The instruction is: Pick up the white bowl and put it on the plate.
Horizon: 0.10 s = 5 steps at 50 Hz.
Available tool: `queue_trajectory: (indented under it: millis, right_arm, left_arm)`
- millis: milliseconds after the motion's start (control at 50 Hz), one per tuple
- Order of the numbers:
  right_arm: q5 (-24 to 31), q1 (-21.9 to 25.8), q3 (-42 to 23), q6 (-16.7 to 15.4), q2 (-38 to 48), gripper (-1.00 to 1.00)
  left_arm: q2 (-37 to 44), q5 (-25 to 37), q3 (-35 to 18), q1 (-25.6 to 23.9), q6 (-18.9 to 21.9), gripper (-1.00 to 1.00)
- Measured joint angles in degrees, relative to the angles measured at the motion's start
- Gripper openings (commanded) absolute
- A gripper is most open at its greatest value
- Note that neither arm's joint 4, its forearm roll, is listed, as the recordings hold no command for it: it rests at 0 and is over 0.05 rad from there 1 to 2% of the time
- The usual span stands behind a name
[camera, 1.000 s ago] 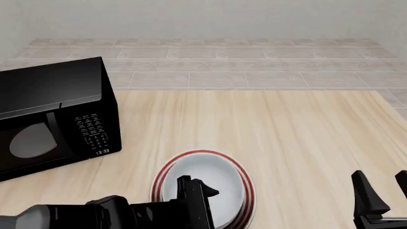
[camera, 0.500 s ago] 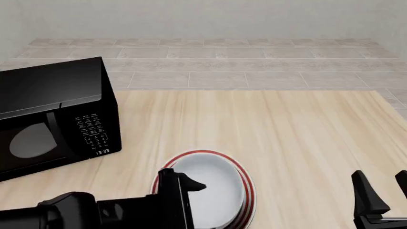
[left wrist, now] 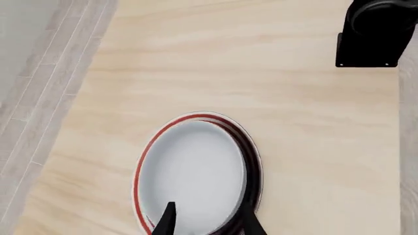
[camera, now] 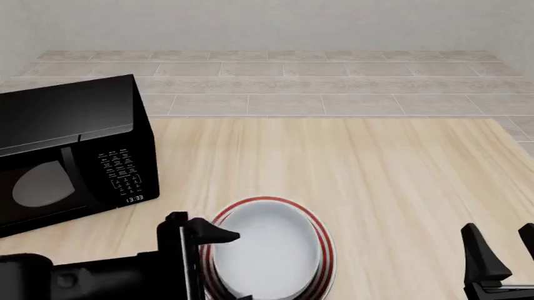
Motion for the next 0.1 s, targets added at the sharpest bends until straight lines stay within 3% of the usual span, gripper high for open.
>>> queue_trajectory:
  millis: [100]
  right_arm:
    - [0.00,0.00,0.00,0.01,0.00,1.00]
  left_arm:
    - [-2.76,1.94,0.27,0.46,0.14,1.00]
